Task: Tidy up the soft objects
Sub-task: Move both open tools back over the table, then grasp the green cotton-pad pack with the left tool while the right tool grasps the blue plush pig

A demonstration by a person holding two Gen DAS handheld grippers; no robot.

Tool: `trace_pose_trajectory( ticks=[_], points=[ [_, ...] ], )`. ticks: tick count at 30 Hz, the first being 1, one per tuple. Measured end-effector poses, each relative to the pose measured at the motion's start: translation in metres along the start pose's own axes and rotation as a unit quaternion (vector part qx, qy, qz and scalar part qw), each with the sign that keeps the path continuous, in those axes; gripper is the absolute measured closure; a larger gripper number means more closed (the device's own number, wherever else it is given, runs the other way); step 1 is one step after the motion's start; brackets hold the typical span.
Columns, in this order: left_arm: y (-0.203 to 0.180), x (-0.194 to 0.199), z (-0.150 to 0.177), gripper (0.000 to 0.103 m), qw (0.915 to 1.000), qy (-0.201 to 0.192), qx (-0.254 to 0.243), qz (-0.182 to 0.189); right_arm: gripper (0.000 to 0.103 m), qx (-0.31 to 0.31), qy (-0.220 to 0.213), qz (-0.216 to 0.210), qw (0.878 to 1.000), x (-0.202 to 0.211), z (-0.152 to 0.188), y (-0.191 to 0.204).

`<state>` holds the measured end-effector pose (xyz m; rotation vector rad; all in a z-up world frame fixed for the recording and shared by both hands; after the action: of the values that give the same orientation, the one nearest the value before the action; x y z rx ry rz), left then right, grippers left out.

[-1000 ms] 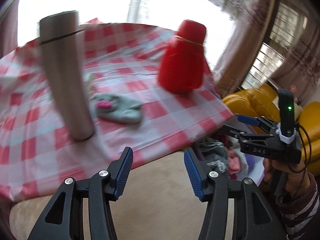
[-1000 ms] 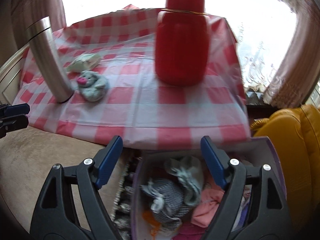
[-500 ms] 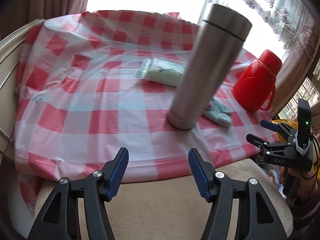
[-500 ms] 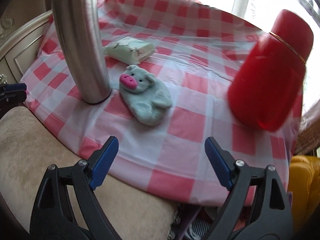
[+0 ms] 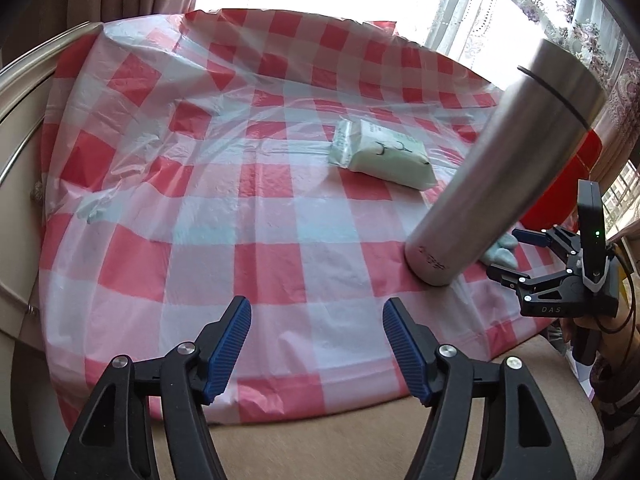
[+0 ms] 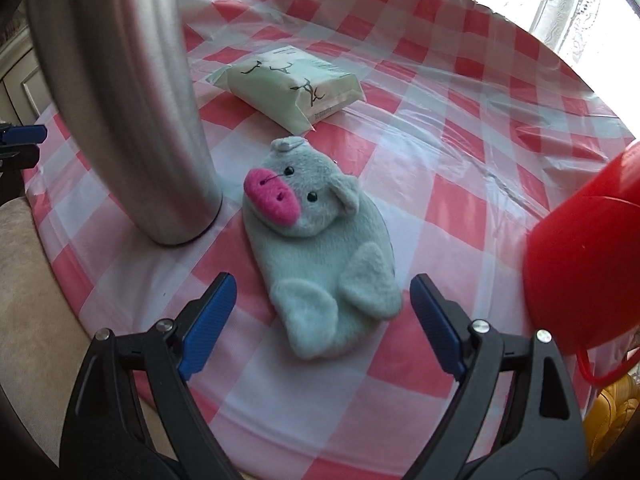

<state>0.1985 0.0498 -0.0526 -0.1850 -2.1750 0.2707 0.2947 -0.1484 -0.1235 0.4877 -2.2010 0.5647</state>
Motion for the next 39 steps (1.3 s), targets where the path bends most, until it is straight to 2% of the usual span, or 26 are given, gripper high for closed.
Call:
trace_pose_trajectory(
  ticks=[2, 4, 8, 11, 16, 19, 22, 25, 26, 30, 34, 35, 39],
  points=[
    [0.006, -0.006, -0.008, 0.026, 0.9999, -0.003, -0.01, 0.003, 0.013, 0.006, 0.003, -0.006, 1.0, -0.005, -0.002, 0.003],
    [0.009, -0.012, -0.019, 0.025, 0.9995, -0.006, -0.026, 0.016, 0.013, 0.012, 0.002, -0.013, 1.0, -0.009, -0.004, 0.007],
    [0.012, -0.036, -0.043, 0.023, 0.9955, 0.002, -0.091, 0.026, 0.013, 0.004, -0.004, -0.026, 1.0, -0.014, -0.009, 0.008],
    [0.004, -0.055, -0.058, 0.021, 0.9894, 0.015, -0.138, 0.042, 0.015, -0.006, -0.005, -0.034, 0.999, -0.017, -0.011, 0.006],
    [-0.012, -0.083, -0.093, 0.021, 0.9722, 0.012, -0.224, 0.066, 0.035, -0.019, -0.007, -0.037, 0.999, -0.017, -0.014, 0.003],
    [-0.023, -0.1, -0.115, 0.021, 0.9555, 0.013, -0.284, 0.08, 0.043, -0.026, -0.004, -0.028, 0.999, -0.017, -0.015, -0.003],
    [-0.039, -0.118, -0.129, 0.021, 0.9298, 0.026, -0.357, 0.085, 0.046, -0.036, -0.001, -0.02, 0.999, -0.017, -0.013, -0.011],
    [-0.052, -0.134, -0.136, 0.021, 0.9079, 0.045, -0.407, 0.091, 0.047, -0.042, 0.003, -0.009, 0.999, -0.016, -0.008, -0.02],
    [-0.059, -0.139, -0.138, 0.021, 0.8971, 0.052, -0.428, 0.096, 0.047, -0.043, 0.005, -0.008, 0.999, -0.015, -0.007, -0.022],
    [-0.077, -0.157, -0.137, 0.02, 0.8644, 0.087, -0.481, 0.121, 0.05, -0.055, 0.009, -0.004, 0.998, -0.014, 0.001, -0.035],
    [-0.082, -0.179, -0.136, 0.015, 0.8446, 0.125, -0.504, 0.131, 0.056, -0.074, 0.011, 0.006, 0.997, -0.012, 0.009, -0.048],
    [-0.083, -0.183, -0.137, 0.012, 0.8423, 0.13, -0.506, 0.134, 0.056, -0.077, 0.011, 0.007, 0.997, -0.012, 0.01, -0.049],
    [-0.087, -0.197, -0.143, 0.011, 0.8378, 0.146, -0.506, 0.145, 0.057, -0.089, 0.008, 0.013, 0.996, -0.01, 0.014, -0.053]
  ],
)
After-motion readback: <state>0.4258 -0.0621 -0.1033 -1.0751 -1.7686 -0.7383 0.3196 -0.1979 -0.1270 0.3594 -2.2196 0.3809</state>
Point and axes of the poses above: each gripper's, at about its wrist camera, not at the fingertips, and x roughly against the way its jaws point, y to its left, z to its underside, the point moved 8 cm from there along -x, roughly the way its jaws point, and after that the axes turned 7 degrees about z, right-handed, at the moved point
